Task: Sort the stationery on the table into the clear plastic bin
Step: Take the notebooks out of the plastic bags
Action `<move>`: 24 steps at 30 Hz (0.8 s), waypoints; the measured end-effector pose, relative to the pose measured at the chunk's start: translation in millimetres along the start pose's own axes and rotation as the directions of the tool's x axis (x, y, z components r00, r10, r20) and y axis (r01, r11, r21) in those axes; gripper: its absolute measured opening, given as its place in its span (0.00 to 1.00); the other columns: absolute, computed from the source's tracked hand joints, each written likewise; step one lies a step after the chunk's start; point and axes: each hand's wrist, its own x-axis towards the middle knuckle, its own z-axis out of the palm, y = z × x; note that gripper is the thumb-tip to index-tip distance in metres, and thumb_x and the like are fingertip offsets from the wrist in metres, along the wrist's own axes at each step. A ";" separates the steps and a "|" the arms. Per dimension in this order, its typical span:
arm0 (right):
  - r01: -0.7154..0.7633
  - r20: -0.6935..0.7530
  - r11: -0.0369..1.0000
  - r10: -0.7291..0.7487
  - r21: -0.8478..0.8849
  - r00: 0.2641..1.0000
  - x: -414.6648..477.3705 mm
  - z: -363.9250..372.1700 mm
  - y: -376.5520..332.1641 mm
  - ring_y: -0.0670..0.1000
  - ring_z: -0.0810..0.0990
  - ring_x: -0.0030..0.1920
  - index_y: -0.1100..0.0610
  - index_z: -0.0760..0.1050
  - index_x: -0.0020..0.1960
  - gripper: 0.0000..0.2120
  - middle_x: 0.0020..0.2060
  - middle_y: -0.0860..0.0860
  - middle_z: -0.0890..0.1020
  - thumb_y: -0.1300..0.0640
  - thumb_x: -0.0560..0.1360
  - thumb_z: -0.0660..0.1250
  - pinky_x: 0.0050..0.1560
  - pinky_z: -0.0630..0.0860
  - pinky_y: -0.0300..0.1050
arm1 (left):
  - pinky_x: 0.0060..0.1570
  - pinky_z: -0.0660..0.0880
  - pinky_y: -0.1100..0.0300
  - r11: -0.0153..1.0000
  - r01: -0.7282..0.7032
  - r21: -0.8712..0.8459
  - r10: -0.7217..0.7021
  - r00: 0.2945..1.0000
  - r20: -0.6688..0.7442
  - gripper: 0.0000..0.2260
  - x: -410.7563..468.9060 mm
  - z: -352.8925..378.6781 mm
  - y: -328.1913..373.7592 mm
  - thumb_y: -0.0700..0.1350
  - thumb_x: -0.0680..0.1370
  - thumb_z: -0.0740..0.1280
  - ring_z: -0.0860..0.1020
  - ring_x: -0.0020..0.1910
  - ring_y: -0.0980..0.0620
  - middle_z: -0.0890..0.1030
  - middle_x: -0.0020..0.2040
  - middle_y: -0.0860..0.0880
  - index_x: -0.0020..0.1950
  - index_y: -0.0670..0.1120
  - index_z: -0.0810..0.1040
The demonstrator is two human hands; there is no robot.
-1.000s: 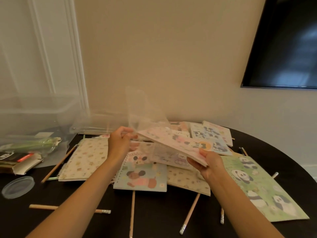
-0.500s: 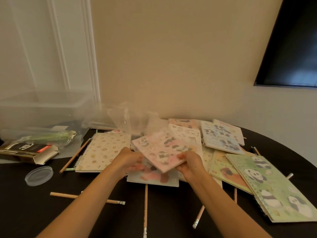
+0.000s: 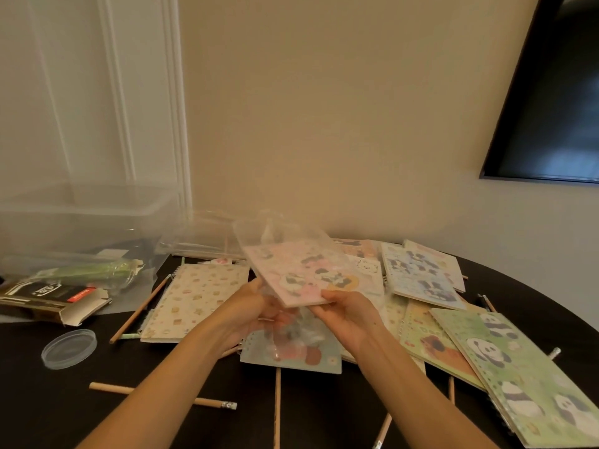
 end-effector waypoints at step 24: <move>0.021 -0.005 1.000 -0.020 0.010 1.000 35.0 24.6 61.3 0.63 0.73 0.62 0.67 0.72 0.58 0.20 0.53 0.64 0.76 0.80 0.73 0.50 0.58 0.76 0.54 | 0.31 0.81 0.54 0.993 0.111 0.029 -0.106 0.983 -0.148 0.11 -3.2 -31.0 12.7 0.37 0.78 0.63 0.82 0.32 0.50 0.81 0.48 0.43 0.60 0.41 0.71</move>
